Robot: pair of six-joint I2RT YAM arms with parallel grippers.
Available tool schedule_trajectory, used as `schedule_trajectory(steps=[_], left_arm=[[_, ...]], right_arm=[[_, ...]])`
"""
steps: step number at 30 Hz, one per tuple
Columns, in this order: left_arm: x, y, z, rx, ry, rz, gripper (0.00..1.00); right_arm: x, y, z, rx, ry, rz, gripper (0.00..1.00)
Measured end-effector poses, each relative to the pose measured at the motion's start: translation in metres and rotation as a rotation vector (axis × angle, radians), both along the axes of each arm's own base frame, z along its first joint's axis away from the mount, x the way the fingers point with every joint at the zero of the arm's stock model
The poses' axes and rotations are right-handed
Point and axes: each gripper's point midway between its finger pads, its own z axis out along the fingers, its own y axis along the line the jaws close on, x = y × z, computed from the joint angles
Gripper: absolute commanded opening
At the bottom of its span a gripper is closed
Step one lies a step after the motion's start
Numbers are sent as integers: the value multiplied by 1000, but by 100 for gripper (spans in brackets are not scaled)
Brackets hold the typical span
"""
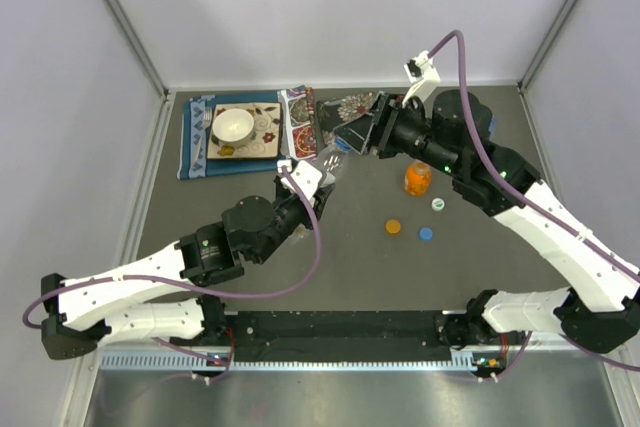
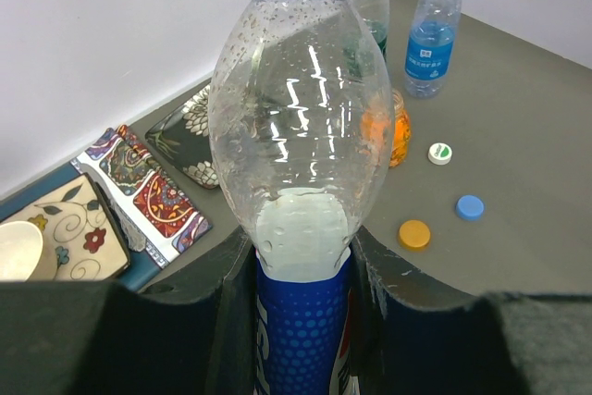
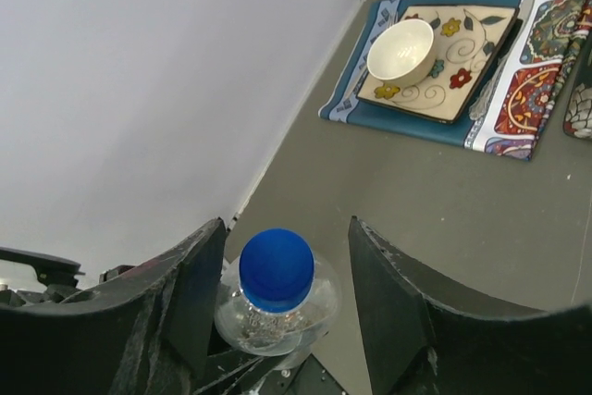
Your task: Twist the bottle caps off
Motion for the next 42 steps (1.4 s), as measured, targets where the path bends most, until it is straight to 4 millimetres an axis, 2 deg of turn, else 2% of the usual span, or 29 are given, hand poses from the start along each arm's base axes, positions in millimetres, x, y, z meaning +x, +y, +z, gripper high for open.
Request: schedule_trajectory(steps=[7,10,12,13,14,16,17,23,25,30,33,37,42], left_arm=[[0,0,-1,0,0,1,34],[0,0,-1,-1,0,3,34],[0,0,-1,0,0,3,34],[0,0,-2,1,0,3,34],[0,0,-2,2,0,3,34],[0,0,-3,5,1,3,34],[0,1,-3,5,1,4,34],[-4,4,-6,0,5,-16,38],[-8,4,-2,-17,6,-39,39],[-29,-1,14,-89,23,-207,41],[-47,-5,29,-134,47,-352,40],[-80,-12,51,-195,84,-596,40],[-117,-15,58,-244,185,-859,40]], right_arm=[[1,2,-8,-10,11,3,50],[1,3,-9,-10,12,6,46],[0,3,-9,-9,13,10,40],[0,3,-8,-9,12,13,36],[-1,4,-7,-3,12,18,24],[-2,6,-7,1,9,24,5],[-2,6,-8,-1,9,26,0],[-6,14,-10,4,-14,80,0],[-10,16,-5,8,-43,118,0],[-37,14,14,8,-170,270,0],[-64,9,30,9,-290,401,0],[-111,-2,54,28,-501,608,0],[-151,-7,59,52,-631,831,0]])
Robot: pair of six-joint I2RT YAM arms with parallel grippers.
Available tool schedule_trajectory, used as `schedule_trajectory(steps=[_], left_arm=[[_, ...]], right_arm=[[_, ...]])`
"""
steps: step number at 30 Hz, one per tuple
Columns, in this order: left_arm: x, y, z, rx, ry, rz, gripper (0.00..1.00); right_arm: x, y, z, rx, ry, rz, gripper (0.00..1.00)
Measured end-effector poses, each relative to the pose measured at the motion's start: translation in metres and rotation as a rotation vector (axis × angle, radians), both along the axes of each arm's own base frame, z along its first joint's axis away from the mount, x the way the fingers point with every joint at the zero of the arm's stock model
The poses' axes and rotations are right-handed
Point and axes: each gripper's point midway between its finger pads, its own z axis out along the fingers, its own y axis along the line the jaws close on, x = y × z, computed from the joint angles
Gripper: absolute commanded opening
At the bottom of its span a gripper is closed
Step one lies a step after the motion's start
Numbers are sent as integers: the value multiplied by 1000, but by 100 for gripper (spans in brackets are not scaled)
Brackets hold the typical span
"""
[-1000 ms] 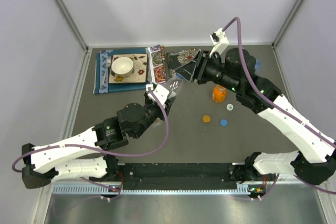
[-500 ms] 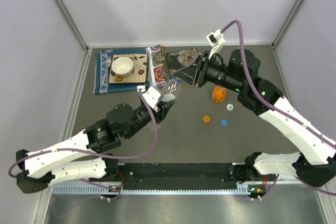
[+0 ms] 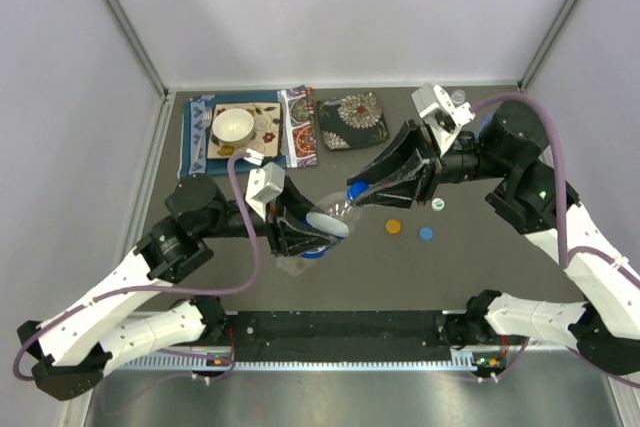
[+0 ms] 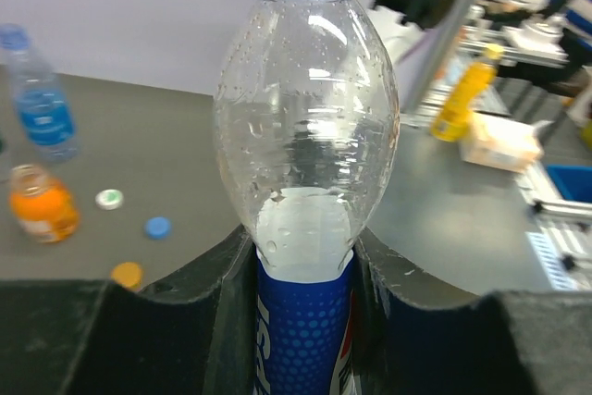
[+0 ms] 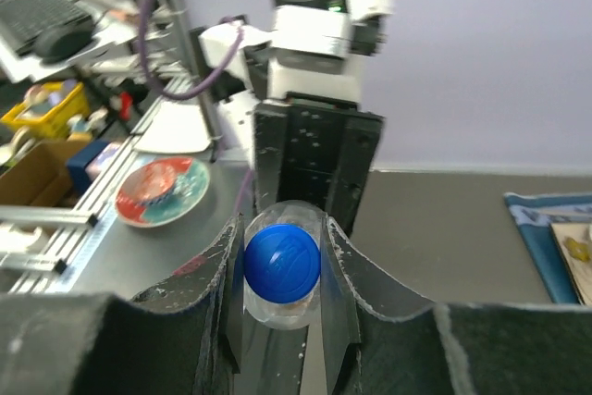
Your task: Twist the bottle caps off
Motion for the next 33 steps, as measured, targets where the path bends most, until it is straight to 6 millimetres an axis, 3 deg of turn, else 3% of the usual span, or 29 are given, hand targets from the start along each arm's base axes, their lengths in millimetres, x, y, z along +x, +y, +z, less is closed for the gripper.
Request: schedule_trajectory(steps=[7,20,26,33], left_arm=[[-36,-3,5,-9,116,-282,40],[-57,-8,8,-35,134,-517,39],[-54,-7,5,-28,117,-506,38],[-20,-2,8,-49,110,-305,38]], right_arm=[[-36,-8,3,19,-102,243,0],[-73,-19,13,93,-164,482,0],[-74,-20,13,67,-167,488,0],[-92,-43,17,46,-197,538,0]])
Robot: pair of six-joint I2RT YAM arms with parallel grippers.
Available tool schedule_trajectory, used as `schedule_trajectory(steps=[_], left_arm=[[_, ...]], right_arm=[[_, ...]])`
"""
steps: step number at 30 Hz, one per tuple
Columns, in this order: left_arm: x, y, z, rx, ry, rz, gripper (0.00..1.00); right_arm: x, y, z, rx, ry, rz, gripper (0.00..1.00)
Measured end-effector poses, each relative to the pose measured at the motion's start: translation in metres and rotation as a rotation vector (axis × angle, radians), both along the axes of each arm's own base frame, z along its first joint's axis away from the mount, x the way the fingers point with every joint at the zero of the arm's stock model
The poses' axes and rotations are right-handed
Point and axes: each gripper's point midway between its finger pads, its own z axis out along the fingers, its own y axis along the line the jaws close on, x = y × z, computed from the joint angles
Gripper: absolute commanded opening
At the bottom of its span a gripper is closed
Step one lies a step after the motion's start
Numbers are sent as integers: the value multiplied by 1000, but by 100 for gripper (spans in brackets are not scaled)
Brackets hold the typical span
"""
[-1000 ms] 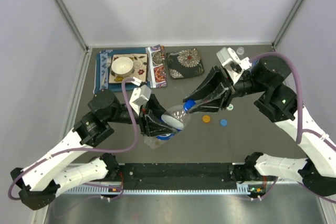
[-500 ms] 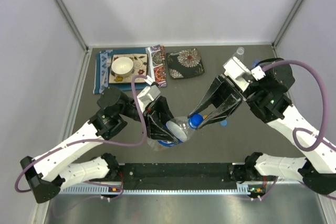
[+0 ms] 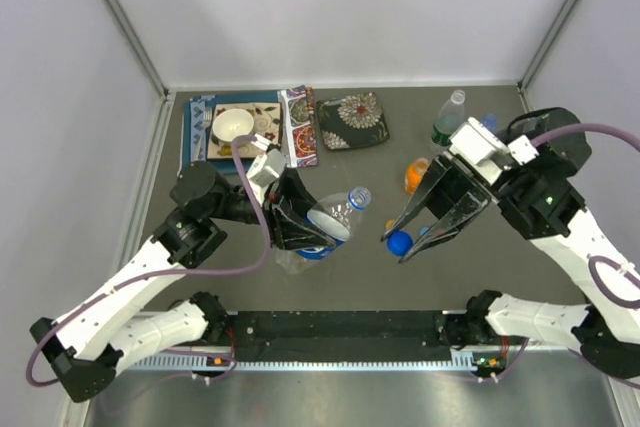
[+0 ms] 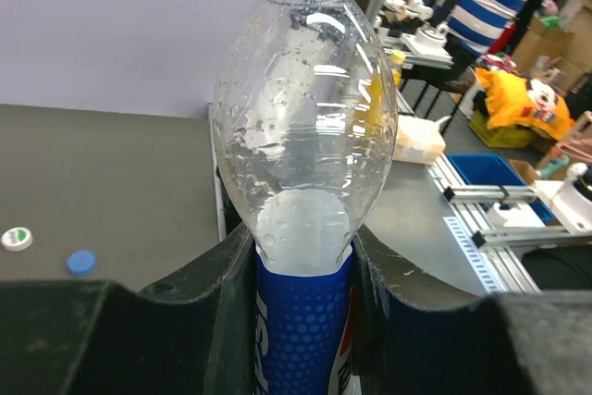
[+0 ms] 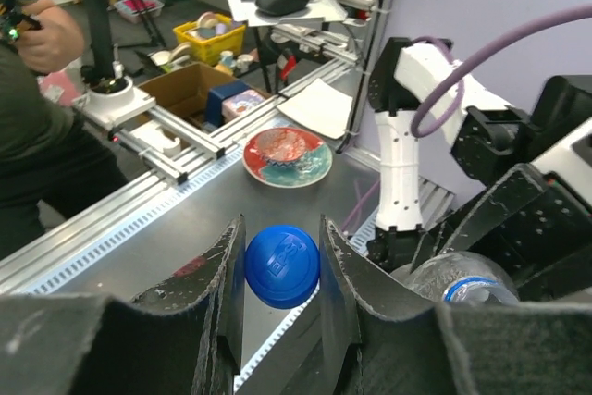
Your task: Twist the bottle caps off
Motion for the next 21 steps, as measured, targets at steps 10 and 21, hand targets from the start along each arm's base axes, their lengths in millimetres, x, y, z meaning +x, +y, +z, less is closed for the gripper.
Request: schedule_trajectory(steps=[10,21], left_arm=[[37,12,-18,46,-20,312,38],[76,62,-38,46,-67,736,40]], right_arm=[[120,21,0,81,194,-752,0],[293,-27,-282,-520,490,-1779,0]])
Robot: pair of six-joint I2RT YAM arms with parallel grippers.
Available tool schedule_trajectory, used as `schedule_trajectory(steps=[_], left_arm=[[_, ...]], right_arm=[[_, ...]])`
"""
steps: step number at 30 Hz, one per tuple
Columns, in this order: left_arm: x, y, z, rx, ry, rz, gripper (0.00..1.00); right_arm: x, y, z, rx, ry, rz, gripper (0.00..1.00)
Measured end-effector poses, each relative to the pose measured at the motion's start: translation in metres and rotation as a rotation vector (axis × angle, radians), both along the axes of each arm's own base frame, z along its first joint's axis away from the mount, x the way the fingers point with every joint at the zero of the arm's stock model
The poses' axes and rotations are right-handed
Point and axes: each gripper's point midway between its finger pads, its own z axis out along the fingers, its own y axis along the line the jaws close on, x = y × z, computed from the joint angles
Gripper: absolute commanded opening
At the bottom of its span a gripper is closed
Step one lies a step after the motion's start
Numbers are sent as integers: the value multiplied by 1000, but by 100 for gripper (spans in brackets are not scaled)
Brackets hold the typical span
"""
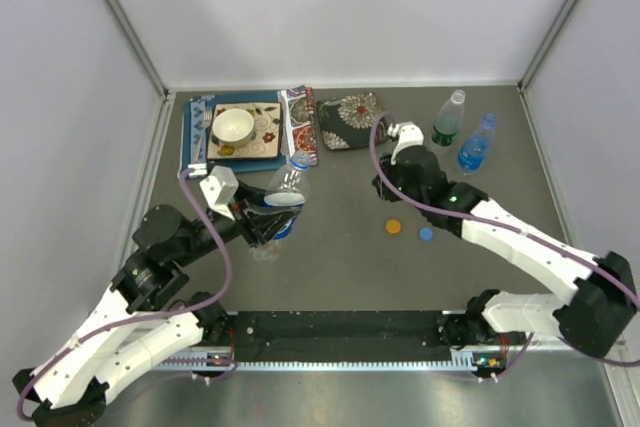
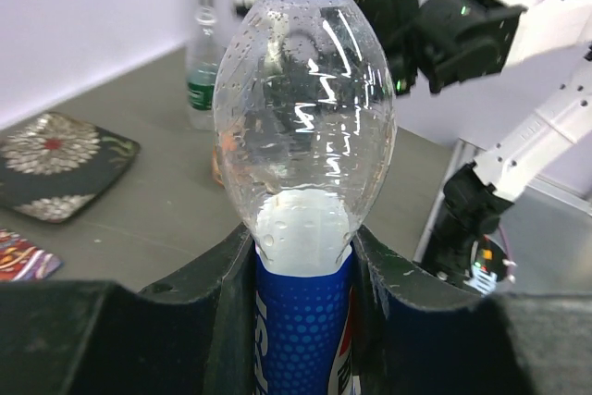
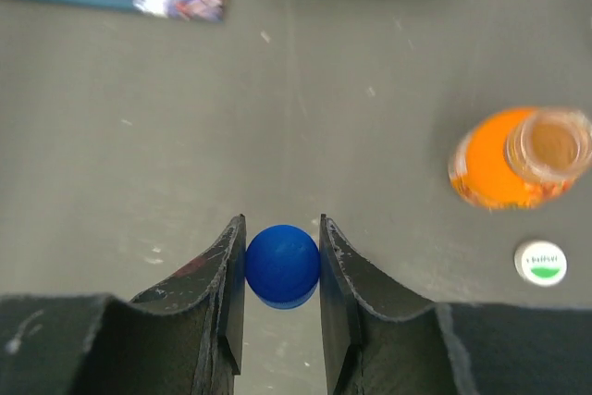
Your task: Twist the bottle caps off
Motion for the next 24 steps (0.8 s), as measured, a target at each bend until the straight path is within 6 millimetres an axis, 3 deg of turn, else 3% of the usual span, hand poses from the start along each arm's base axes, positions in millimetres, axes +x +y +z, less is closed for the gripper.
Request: schedule_trajectory(steps=[3,11,16,19,24], left_arm=[[2,14,4,-16,-28,66,40],[7,28,-10,-10,-17,149,40],[7,32,-19,1,-4,162,40],[7,33,-23,4,2,166,40],[8,34,-27,10,11,174,40]], right_arm=[[5,-8,-50,-82,85,-72,0],[29,7,-112,-124,165,-132,0],[29,13,-156,-165,249,-133,0],[26,15,-178,-186,299,-128,0],[22,16,-192,-193,335,-126,0]])
